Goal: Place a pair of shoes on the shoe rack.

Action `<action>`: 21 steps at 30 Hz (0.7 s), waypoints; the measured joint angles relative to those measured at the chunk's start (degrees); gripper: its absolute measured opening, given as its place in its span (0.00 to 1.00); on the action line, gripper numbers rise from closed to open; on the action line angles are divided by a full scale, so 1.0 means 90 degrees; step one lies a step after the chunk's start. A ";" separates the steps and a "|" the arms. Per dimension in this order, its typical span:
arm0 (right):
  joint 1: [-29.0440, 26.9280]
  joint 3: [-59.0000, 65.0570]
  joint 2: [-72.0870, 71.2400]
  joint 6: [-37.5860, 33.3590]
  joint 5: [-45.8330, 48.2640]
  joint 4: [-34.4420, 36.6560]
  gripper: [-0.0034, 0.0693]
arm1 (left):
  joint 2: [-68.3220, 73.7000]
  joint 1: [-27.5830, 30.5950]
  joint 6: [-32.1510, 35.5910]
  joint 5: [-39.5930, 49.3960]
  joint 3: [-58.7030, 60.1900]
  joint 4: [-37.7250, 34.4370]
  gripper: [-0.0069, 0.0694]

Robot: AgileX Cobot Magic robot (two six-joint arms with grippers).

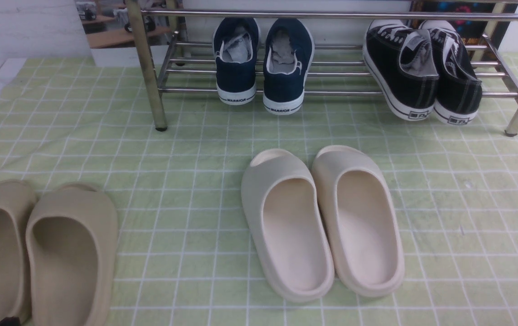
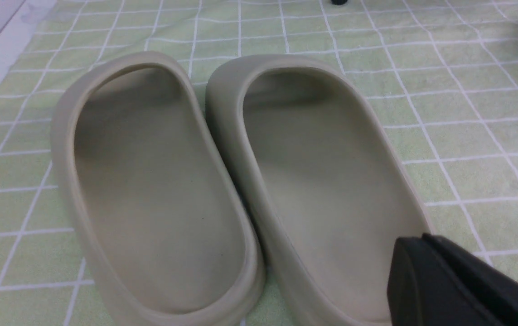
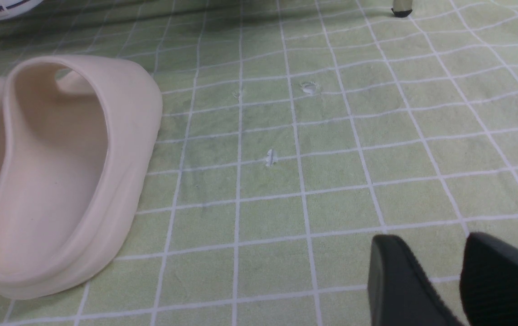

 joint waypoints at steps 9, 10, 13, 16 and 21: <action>0.0000 0.0000 0.0000 0.0000 0.0000 0.0000 0.39 | 0.0000 0.0000 0.0000 0.0000 0.0000 0.0000 0.07; 0.0000 0.0000 0.0000 0.0000 0.0000 0.0000 0.39 | 0.0000 0.0000 0.0000 0.0000 0.0000 0.0000 0.07; 0.0000 0.0000 0.0000 0.0000 0.0000 0.0000 0.39 | 0.0000 0.0000 0.0000 0.0000 0.0000 0.0000 0.07; 0.0000 0.0000 0.0000 0.0000 0.0000 0.0000 0.39 | 0.0000 0.0000 0.0000 0.0000 0.0000 0.0000 0.07; 0.0000 0.0000 0.0000 0.0000 0.0000 0.0000 0.39 | 0.0000 0.0000 0.0000 0.0103 0.0000 -0.0022 0.07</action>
